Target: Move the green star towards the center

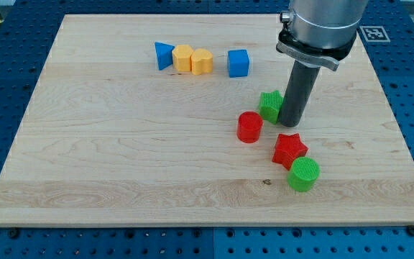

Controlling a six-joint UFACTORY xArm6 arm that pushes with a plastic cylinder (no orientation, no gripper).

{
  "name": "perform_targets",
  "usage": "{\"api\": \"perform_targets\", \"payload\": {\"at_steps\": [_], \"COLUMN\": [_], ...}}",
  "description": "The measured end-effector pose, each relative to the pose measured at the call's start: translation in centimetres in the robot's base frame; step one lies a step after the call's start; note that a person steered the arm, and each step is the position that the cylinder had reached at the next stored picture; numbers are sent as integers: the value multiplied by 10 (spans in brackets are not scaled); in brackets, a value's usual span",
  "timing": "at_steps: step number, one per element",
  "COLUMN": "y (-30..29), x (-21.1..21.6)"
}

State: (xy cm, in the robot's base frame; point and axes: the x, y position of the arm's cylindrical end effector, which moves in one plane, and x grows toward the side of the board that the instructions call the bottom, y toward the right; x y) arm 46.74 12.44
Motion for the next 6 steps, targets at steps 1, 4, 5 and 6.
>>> {"api": "perform_targets", "payload": {"at_steps": [1,4,5,6], "y": [0,-13,-14,-37], "x": [-1,-33,-33,-34]}}
